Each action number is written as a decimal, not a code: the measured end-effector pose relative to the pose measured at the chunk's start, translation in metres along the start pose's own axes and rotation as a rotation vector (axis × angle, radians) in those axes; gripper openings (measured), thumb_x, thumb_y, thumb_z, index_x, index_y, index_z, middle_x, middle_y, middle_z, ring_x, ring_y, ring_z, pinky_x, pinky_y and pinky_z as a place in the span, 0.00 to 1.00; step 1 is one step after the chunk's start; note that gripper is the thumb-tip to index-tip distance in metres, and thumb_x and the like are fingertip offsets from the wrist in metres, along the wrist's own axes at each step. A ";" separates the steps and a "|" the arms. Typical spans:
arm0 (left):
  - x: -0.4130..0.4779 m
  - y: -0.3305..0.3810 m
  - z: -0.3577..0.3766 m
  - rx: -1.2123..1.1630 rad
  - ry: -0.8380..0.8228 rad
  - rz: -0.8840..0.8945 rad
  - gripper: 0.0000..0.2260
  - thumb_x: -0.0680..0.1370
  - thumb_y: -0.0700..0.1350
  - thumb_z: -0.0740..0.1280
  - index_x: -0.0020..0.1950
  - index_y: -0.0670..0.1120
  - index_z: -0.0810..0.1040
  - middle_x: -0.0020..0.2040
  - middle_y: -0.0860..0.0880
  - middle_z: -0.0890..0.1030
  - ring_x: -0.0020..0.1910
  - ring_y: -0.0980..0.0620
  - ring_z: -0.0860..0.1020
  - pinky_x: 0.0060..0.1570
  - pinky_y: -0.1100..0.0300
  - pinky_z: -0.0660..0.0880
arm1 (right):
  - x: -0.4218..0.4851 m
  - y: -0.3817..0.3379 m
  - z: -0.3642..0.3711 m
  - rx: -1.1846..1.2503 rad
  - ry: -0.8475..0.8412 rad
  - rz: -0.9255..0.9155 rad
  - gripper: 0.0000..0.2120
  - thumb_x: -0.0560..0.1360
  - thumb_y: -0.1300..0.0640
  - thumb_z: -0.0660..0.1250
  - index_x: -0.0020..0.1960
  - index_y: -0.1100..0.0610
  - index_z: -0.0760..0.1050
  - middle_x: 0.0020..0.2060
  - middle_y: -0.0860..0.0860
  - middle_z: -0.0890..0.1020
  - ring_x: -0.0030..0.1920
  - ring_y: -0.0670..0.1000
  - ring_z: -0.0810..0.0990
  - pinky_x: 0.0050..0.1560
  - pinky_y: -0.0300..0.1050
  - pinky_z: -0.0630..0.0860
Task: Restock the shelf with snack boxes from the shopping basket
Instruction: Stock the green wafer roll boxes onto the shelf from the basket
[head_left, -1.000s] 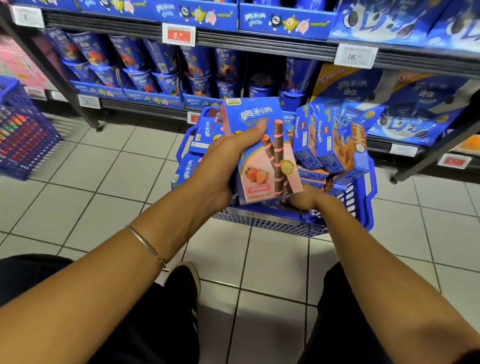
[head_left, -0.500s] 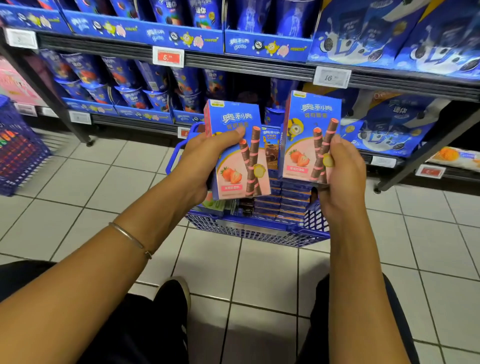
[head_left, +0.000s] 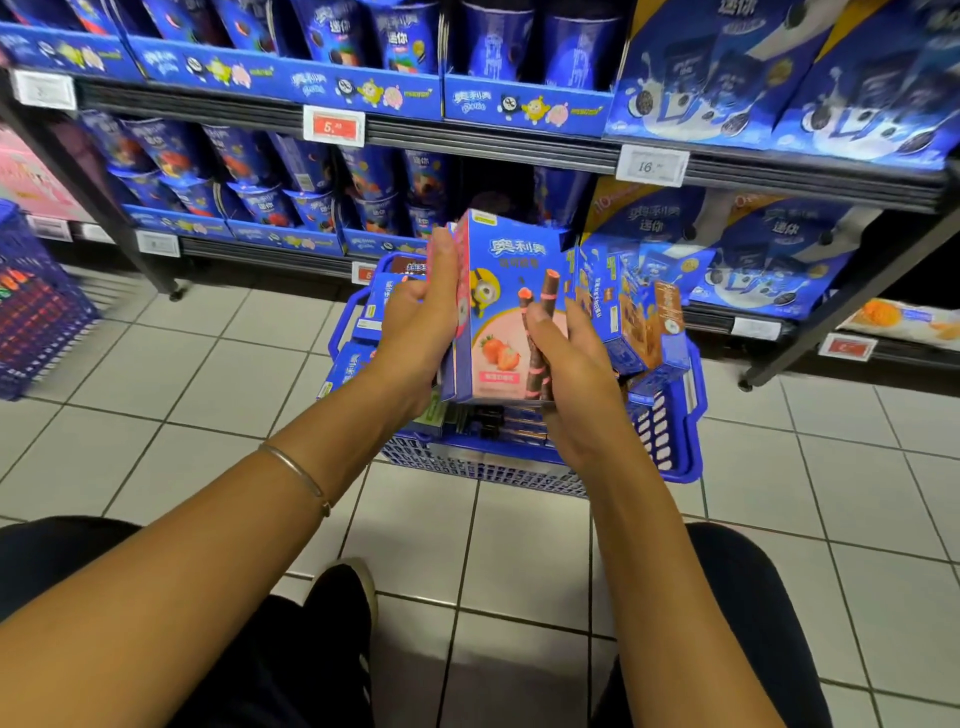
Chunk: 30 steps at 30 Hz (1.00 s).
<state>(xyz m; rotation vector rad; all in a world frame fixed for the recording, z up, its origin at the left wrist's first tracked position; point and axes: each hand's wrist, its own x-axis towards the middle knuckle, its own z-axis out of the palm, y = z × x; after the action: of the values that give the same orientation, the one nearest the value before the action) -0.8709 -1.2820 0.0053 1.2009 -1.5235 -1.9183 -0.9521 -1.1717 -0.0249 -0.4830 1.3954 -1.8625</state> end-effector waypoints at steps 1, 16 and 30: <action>0.001 0.000 0.001 0.031 -0.010 0.006 0.32 0.78 0.75 0.55 0.46 0.51 0.87 0.43 0.48 0.89 0.40 0.49 0.89 0.30 0.61 0.82 | 0.002 0.001 -0.001 -0.021 0.006 0.010 0.12 0.78 0.48 0.69 0.54 0.55 0.75 0.43 0.53 0.81 0.46 0.52 0.84 0.53 0.61 0.83; 0.002 -0.002 -0.023 -0.062 -0.183 -0.033 0.22 0.79 0.54 0.73 0.66 0.40 0.82 0.57 0.40 0.87 0.47 0.44 0.87 0.42 0.55 0.84 | 0.085 0.099 -0.096 -1.422 -0.337 0.587 0.19 0.80 0.47 0.65 0.63 0.60 0.77 0.59 0.59 0.80 0.62 0.62 0.78 0.59 0.49 0.74; -0.007 -0.005 -0.040 0.014 -0.250 -0.034 0.24 0.79 0.59 0.71 0.66 0.42 0.82 0.55 0.41 0.88 0.51 0.41 0.88 0.54 0.48 0.84 | 0.109 0.139 -0.113 -1.721 -0.375 0.875 0.24 0.80 0.46 0.64 0.72 0.56 0.69 0.70 0.57 0.74 0.67 0.58 0.75 0.68 0.51 0.73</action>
<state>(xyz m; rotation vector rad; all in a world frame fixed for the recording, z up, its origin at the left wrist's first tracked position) -0.8339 -1.2982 0.0020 1.0295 -1.6511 -2.1501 -1.0529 -1.1977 -0.2069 -0.7245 2.1054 0.4049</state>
